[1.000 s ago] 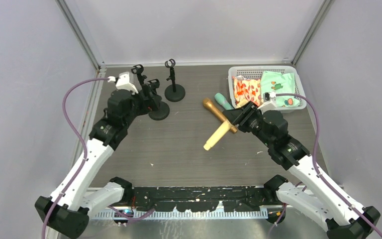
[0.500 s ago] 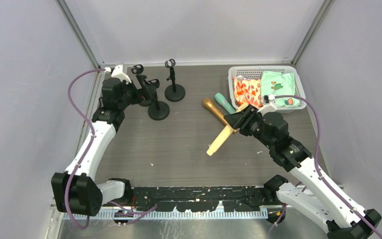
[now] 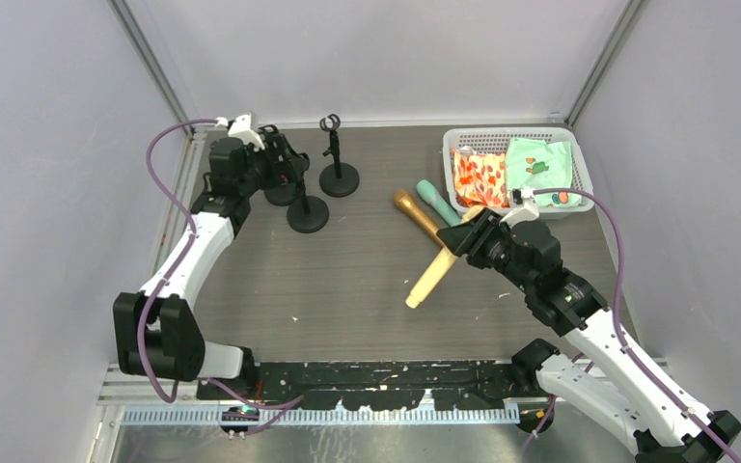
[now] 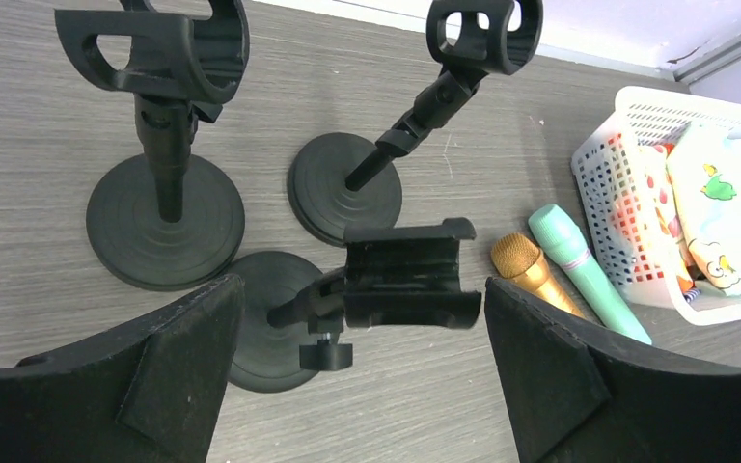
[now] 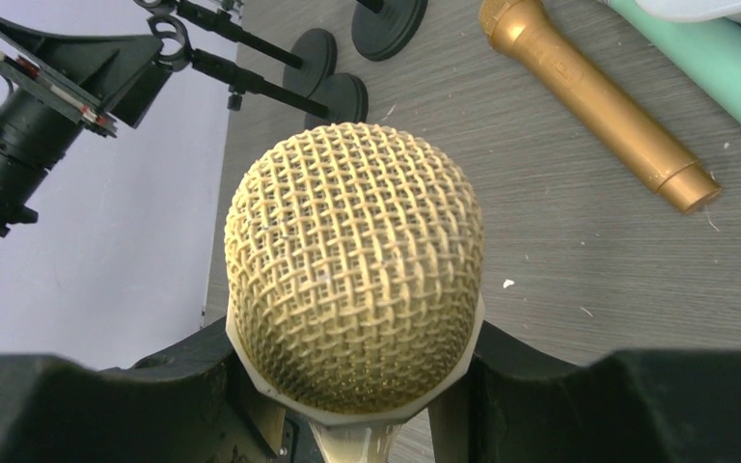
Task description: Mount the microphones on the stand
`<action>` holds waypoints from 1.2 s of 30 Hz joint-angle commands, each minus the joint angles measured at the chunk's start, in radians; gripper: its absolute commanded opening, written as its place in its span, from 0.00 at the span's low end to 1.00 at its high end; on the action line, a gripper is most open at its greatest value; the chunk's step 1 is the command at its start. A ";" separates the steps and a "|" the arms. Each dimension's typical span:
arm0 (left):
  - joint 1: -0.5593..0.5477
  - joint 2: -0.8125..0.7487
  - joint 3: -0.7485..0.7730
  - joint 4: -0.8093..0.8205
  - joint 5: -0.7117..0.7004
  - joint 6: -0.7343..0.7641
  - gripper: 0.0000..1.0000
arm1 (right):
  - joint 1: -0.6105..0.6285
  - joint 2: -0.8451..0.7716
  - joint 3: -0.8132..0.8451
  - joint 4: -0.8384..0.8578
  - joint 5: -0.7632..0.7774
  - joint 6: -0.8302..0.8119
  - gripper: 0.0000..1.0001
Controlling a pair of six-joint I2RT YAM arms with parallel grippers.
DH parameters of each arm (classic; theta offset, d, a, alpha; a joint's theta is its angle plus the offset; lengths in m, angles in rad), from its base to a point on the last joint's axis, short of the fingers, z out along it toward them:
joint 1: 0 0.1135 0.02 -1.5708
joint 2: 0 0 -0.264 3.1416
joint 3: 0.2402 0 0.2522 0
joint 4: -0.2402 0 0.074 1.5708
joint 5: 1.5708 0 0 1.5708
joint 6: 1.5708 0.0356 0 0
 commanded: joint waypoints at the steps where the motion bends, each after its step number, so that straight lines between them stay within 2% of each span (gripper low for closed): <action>1: 0.004 0.030 0.060 0.084 0.011 0.028 0.96 | -0.001 -0.019 0.028 -0.002 0.000 -0.035 0.10; 8: 0.001 0.106 0.101 0.114 0.063 0.024 0.95 | -0.001 -0.025 0.027 -0.018 0.004 -0.047 0.10; 16: -0.013 0.166 0.137 0.106 0.100 0.025 0.85 | 0.000 -0.017 0.035 -0.030 0.001 -0.062 0.10; 29: -0.030 0.128 0.118 0.083 0.114 0.013 0.51 | -0.001 -0.021 0.046 -0.059 0.012 -0.081 0.10; 36: -0.151 0.021 0.068 0.030 0.042 -0.023 0.33 | -0.001 -0.039 0.061 -0.097 0.047 -0.099 0.09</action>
